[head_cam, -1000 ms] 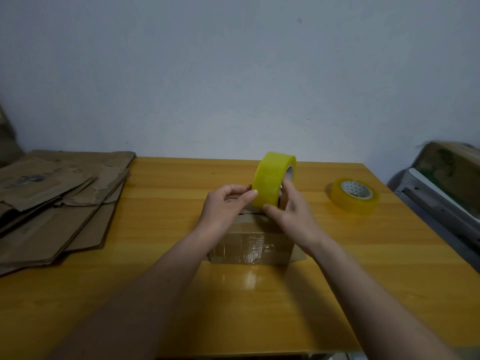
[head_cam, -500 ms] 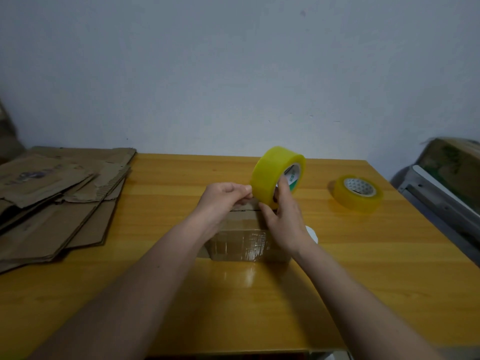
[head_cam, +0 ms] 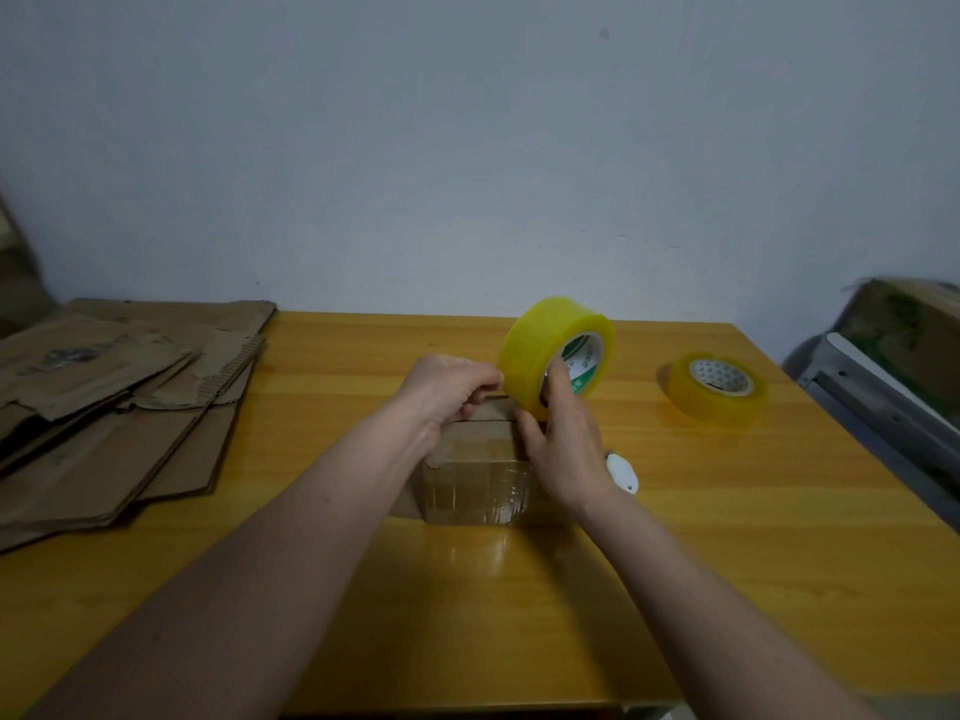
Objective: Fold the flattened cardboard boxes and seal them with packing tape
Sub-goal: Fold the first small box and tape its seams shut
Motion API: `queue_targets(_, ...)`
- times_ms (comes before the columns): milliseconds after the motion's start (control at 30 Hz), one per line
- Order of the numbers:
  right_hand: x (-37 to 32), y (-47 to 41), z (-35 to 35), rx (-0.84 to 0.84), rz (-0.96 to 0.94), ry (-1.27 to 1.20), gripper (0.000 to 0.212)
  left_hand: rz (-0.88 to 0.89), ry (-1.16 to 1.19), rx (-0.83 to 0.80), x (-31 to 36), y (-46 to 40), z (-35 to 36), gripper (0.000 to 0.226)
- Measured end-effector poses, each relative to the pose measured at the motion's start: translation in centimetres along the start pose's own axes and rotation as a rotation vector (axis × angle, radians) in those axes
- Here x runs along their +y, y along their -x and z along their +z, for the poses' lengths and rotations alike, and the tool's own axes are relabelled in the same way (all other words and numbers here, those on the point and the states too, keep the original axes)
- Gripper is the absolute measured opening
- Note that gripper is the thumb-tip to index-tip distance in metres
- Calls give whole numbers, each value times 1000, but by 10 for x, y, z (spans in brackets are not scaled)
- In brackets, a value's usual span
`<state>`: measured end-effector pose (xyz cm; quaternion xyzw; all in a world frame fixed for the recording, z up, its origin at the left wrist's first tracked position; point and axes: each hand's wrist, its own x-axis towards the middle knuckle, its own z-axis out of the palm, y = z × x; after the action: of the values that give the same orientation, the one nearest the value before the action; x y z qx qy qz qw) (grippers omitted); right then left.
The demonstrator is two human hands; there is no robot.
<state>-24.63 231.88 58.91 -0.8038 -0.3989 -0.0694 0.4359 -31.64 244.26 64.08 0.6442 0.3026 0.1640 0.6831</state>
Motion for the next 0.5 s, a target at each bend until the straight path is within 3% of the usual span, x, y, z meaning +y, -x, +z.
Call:
queue_targets(167, -3, 0, -1, -14, -33, 71, 49, -86, -10, 21, 11, -2, 2, 20)
queue_targets(333, -4, -3, -2, -45, -69, 167, 26, -154, 217, -4, 9, 1, 5, 31)
queue_targets(500, -8, -2, 2, -46, -128, 289, 17, -253, 418, -24, 1, 3, -9, 28)
